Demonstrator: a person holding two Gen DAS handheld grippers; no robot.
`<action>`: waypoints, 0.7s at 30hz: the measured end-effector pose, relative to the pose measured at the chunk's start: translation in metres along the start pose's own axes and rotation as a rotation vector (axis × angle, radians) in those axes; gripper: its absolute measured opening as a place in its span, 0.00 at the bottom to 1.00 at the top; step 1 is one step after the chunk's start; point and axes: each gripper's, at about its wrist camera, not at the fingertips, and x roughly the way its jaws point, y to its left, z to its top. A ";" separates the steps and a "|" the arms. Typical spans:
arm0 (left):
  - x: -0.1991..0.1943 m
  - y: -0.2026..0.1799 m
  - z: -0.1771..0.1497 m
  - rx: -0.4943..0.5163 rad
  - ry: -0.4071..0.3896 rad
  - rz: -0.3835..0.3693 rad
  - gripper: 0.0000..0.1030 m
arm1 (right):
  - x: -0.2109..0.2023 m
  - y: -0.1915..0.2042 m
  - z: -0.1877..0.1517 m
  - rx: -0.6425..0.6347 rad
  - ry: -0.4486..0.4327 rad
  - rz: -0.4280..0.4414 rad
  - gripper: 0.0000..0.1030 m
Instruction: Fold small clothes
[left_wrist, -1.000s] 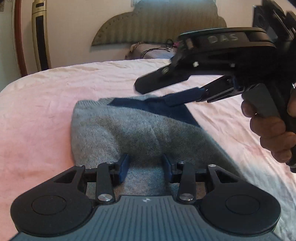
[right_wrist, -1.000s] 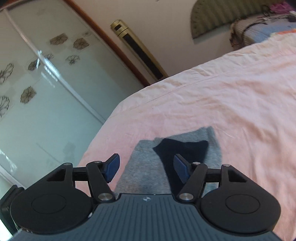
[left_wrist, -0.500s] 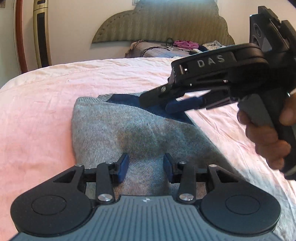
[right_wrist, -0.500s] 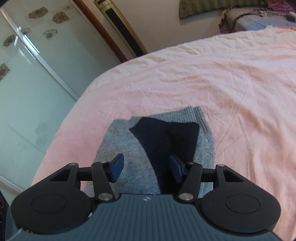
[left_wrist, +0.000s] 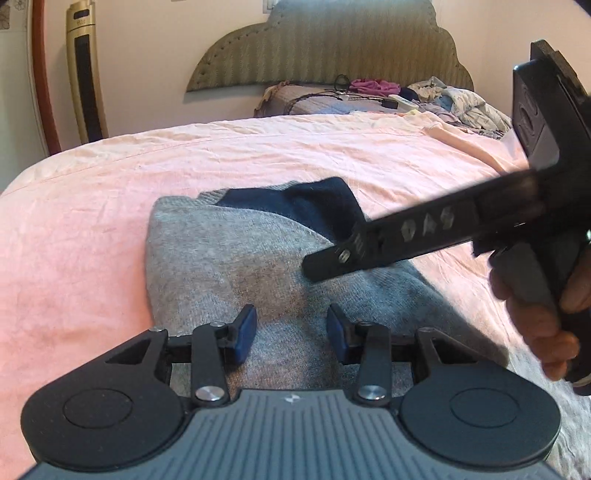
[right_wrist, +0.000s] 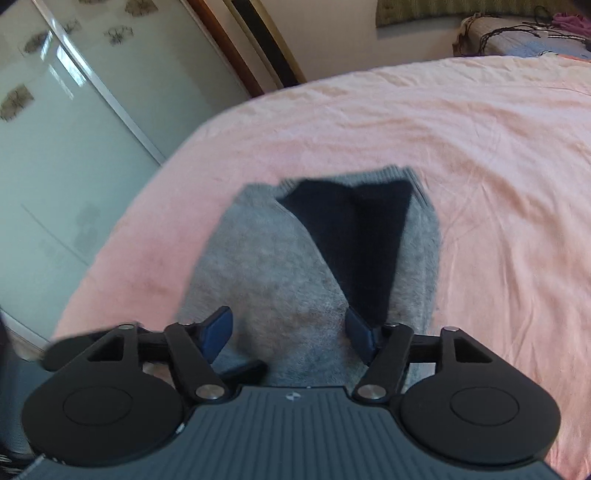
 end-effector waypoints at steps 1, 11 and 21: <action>-0.010 0.001 -0.002 -0.006 -0.020 0.010 0.40 | -0.005 -0.001 0.002 0.048 0.001 0.001 0.50; -0.054 0.028 -0.068 -0.222 0.001 0.071 0.68 | -0.044 0.034 -0.064 -0.103 0.002 -0.096 0.70; -0.028 0.098 -0.072 -0.727 0.120 -0.308 0.27 | -0.063 -0.029 -0.067 0.193 0.044 0.040 0.62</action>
